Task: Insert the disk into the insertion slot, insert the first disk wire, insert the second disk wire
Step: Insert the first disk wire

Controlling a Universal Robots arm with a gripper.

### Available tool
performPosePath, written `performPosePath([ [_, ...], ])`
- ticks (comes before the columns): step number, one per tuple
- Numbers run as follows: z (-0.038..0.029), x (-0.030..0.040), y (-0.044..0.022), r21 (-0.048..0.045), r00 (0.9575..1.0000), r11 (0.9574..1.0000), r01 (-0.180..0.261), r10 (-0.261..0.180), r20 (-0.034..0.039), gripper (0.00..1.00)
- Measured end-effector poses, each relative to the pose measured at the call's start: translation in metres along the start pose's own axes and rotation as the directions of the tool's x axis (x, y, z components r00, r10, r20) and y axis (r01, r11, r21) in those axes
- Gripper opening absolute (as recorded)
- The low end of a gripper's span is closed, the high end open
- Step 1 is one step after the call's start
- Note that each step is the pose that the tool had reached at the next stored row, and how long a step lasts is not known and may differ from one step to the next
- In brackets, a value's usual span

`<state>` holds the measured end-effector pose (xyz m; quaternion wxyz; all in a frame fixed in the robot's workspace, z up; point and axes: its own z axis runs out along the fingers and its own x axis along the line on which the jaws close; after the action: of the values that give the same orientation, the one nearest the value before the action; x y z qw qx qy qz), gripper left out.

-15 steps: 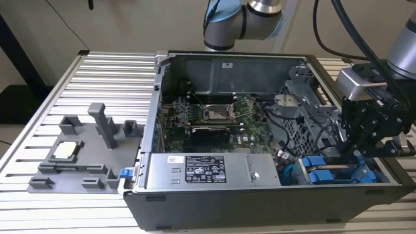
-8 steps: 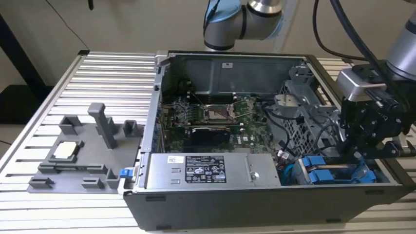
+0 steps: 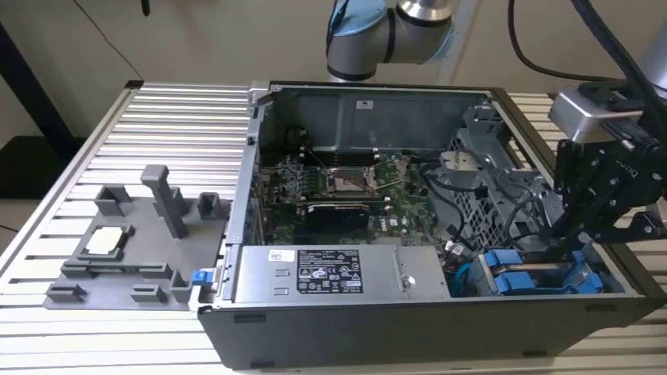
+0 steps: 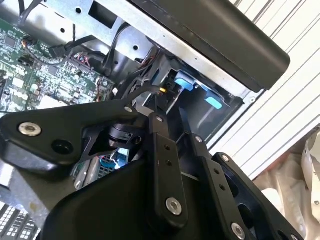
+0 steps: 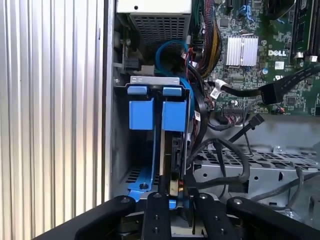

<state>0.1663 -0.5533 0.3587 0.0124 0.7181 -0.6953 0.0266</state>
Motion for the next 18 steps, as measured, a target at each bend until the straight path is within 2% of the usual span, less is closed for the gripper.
performPosePath([
  [9, -0.0364, 0.0020, -0.0007, 0.0000, 1.0000, 1.0000, 0.000, 0.000, -0.0010, 0.27],
  [12, -0.0382, 0.0021, -0.0008, 0.0004, 1.0000, 1.0000, 0.000, 0.000, -0.0005, 0.27],
  [13, -0.0383, 0.0021, -0.0008, 0.0018, 1.0000, 1.0000, 0.000, 0.000, 0.0046, 0.27],
  [14, -0.0384, 0.0021, -0.0007, 0.0037, 0.9998, 1.0000, 0.000, 0.000, 0.0196, 0.27],
  [18, -0.0384, 0.0021, 0.0002, 0.0121, 0.9958, 0.9999, -0.003, 0.002, 0.0917, 0.27],
])
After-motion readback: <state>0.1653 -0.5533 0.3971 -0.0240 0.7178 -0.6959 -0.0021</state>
